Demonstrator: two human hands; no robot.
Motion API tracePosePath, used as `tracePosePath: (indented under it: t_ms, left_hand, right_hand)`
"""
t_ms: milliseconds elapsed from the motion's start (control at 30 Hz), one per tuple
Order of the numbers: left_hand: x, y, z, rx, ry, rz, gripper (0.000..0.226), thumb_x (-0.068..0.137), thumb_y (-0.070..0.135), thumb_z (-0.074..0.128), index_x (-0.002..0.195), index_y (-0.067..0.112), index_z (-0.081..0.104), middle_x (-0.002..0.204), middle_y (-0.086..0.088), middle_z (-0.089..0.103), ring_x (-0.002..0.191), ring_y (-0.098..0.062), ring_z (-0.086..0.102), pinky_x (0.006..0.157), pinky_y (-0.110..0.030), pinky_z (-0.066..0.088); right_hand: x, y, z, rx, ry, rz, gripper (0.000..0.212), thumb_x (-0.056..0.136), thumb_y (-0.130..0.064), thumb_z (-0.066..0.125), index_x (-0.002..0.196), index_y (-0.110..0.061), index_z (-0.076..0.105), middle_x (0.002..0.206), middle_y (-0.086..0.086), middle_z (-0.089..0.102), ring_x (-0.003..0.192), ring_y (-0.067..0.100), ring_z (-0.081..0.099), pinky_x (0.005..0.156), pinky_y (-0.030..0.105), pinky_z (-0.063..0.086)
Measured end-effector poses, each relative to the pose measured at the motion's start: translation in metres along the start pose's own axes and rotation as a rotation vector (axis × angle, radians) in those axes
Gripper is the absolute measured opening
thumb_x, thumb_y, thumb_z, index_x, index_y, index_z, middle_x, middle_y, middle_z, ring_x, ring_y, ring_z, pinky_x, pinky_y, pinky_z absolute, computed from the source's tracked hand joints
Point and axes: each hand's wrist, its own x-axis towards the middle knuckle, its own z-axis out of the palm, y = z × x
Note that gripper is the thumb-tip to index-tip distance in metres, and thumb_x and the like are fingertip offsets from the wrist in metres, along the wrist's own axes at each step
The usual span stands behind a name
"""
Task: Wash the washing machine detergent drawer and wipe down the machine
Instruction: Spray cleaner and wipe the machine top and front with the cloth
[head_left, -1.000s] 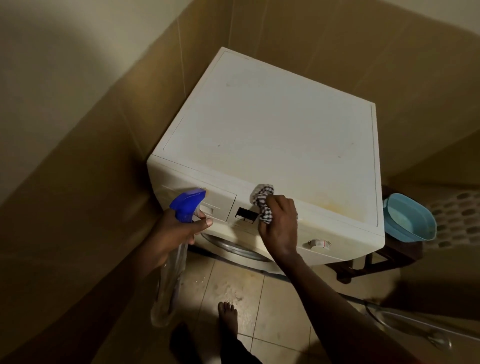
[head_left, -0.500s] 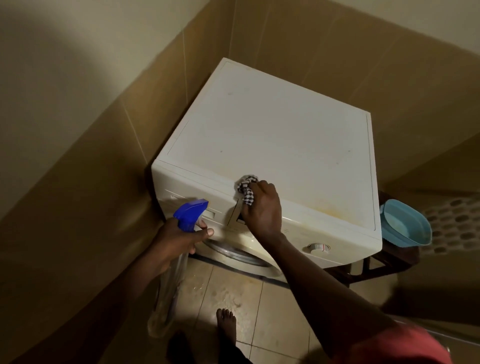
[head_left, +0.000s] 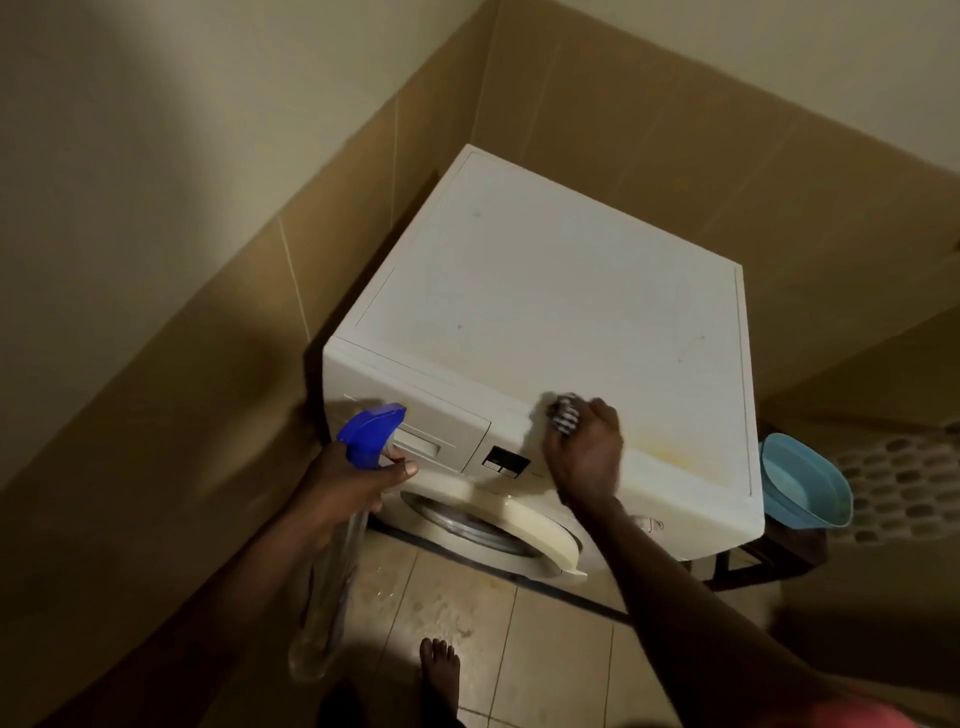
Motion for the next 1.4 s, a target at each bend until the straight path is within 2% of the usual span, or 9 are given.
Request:
tracePosePath:
  t_ms: [167, 300, 467, 600, 833, 967, 1100, 1300, 1400]
  left_hand:
    - [0.002, 0.002, 0.002, -0.045, 0.015, 0.001, 0.022, 0.078, 0.015, 0.080, 0.094, 0.009, 0.066, 0.071, -0.012, 0.062, 0.053, -0.015, 0.057, 0.047, -0.019, 0.049]
    - [0.003, 0.002, 0.001, -0.015, 0.003, 0.038, 0.017, 0.079, 0.016, 0.079, 0.090, 0.013, 0.066, 0.070, -0.009, 0.063, 0.053, -0.015, 0.057, 0.048, -0.021, 0.050]
    - [0.001, 0.003, -0.007, -0.028, -0.002, 0.068, 0.016, 0.081, 0.014, 0.077, 0.091, 0.014, 0.065, 0.072, -0.010, 0.061, 0.056, -0.017, 0.056, 0.053, -0.024, 0.049]
    - [0.000, -0.002, -0.015, -0.080, 0.004, 0.062, 0.021, 0.081, 0.012, 0.077, 0.097, 0.007, 0.065, 0.070, -0.009, 0.060, 0.055, -0.013, 0.056, 0.052, -0.023, 0.049]
    - [0.005, -0.018, -0.028, -0.111, 0.060, 0.012, 0.044, 0.075, 0.020, 0.082, 0.110, 0.000, 0.064, 0.074, -0.012, 0.063, 0.063, -0.018, 0.061, 0.055, -0.028, 0.048]
    - [0.006, -0.017, -0.032, -0.101, 0.063, -0.002, 0.038, 0.078, 0.019, 0.080, 0.107, 0.000, 0.065, 0.075, -0.013, 0.062, 0.060, -0.018, 0.059, 0.058, -0.029, 0.050]
    - [0.007, -0.013, -0.033, -0.152, 0.073, 0.026, 0.034, 0.077, 0.017, 0.081, 0.103, 0.001, 0.066, 0.071, -0.012, 0.061, 0.061, -0.020, 0.056, 0.060, -0.031, 0.048]
    - [0.013, -0.013, -0.035, -0.168, 0.102, 0.027, 0.027, 0.076, 0.014, 0.081, 0.098, 0.009, 0.066, 0.069, -0.009, 0.063, 0.063, -0.022, 0.058, 0.060, -0.031, 0.050]
    - [0.020, -0.017, -0.040, -0.171, 0.123, 0.021, 0.030, 0.075, 0.013, 0.082, 0.100, 0.005, 0.068, 0.072, -0.011, 0.064, 0.072, -0.030, 0.059, 0.063, -0.035, 0.049]
  right_hand:
    - [0.016, -0.074, 0.048, -0.033, -0.109, -0.211, 0.034, 0.072, -0.019, 0.038, 0.090, -0.017, 0.067, 0.089, 0.002, 0.064, 0.082, 0.024, 0.054, 0.073, 0.023, 0.031]
    - [0.001, -0.051, 0.030, 0.045, -0.077, -0.329, 0.036, 0.068, -0.006, 0.051, 0.099, -0.014, 0.068, 0.094, 0.005, 0.062, 0.083, 0.023, 0.049, 0.072, 0.029, 0.041]
    - [-0.017, -0.014, 0.010, -0.006, -0.037, -0.255, 0.023, 0.071, -0.011, 0.053, 0.091, -0.010, 0.064, 0.086, 0.005, 0.055, 0.082, 0.022, 0.046, 0.066, 0.033, 0.043]
    - [0.003, -0.048, 0.024, 0.018, 0.005, -0.143, 0.021, 0.073, -0.004, 0.056, 0.087, -0.013, 0.067, 0.084, 0.003, 0.060, 0.080, 0.022, 0.051, 0.065, 0.026, 0.038]
    - [0.015, -0.108, 0.057, 0.093, -0.064, -0.278, 0.034, 0.068, -0.004, 0.055, 0.097, -0.013, 0.070, 0.091, 0.006, 0.064, 0.081, 0.025, 0.053, 0.070, 0.031, 0.044]
    - [-0.003, -0.084, 0.045, 0.070, -0.064, -0.376, 0.027, 0.067, -0.001, 0.060, 0.091, -0.013, 0.067, 0.087, 0.006, 0.059, 0.080, 0.022, 0.048, 0.069, 0.030, 0.040]
    - [-0.015, -0.074, 0.040, 0.076, -0.066, -0.336, 0.020, 0.071, -0.004, 0.058, 0.088, -0.012, 0.065, 0.084, 0.004, 0.055, 0.082, 0.021, 0.047, 0.068, 0.033, 0.045]
    - [-0.004, -0.133, 0.065, 0.160, -0.092, -0.413, 0.030, 0.070, -0.002, 0.061, 0.097, -0.009, 0.070, 0.092, 0.010, 0.066, 0.088, 0.022, 0.054, 0.078, 0.024, 0.039]
    - [0.000, -0.154, 0.076, 0.191, -0.145, -0.441, 0.027, 0.072, -0.006, 0.057, 0.096, -0.008, 0.069, 0.094, 0.011, 0.064, 0.087, 0.025, 0.054, 0.078, 0.028, 0.040]
